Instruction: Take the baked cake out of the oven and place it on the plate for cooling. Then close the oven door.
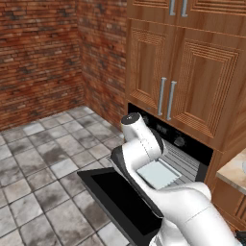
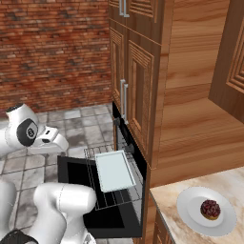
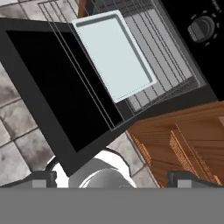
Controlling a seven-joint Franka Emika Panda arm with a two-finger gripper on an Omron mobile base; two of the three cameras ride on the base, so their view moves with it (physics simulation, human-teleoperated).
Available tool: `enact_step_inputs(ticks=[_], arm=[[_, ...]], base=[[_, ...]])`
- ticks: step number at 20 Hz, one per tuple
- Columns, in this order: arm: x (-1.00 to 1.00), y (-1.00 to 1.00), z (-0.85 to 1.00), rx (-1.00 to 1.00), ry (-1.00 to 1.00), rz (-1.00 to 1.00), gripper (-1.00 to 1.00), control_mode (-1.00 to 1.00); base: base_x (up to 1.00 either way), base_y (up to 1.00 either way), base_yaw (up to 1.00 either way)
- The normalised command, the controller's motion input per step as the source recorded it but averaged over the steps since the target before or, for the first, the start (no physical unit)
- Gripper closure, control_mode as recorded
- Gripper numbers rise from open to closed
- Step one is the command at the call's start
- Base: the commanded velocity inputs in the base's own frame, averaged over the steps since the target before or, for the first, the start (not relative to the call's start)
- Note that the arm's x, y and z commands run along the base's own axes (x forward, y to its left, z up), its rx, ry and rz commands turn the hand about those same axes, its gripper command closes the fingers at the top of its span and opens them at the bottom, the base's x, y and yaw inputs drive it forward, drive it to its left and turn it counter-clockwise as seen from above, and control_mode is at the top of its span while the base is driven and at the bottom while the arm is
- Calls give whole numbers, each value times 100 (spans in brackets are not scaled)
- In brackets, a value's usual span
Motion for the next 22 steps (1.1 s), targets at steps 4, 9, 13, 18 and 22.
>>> enact_step_inputs(ticks=[4, 9, 13, 18, 22], arm=[[36, -1, -33, -8, 0, 2, -100, -100], [32, -1, -39, -7, 0, 4, -100, -100], [33, 0, -39, -8, 0, 4, -100, -100], [24, -1, -42, -1, 0, 5, -100, -100], [21, 0, -35, 0, 0, 4, -100, -100]], base=[[0, 0, 0], [0, 0, 0], [0, 0, 0], [0, 0, 0], [0, 0, 0]])
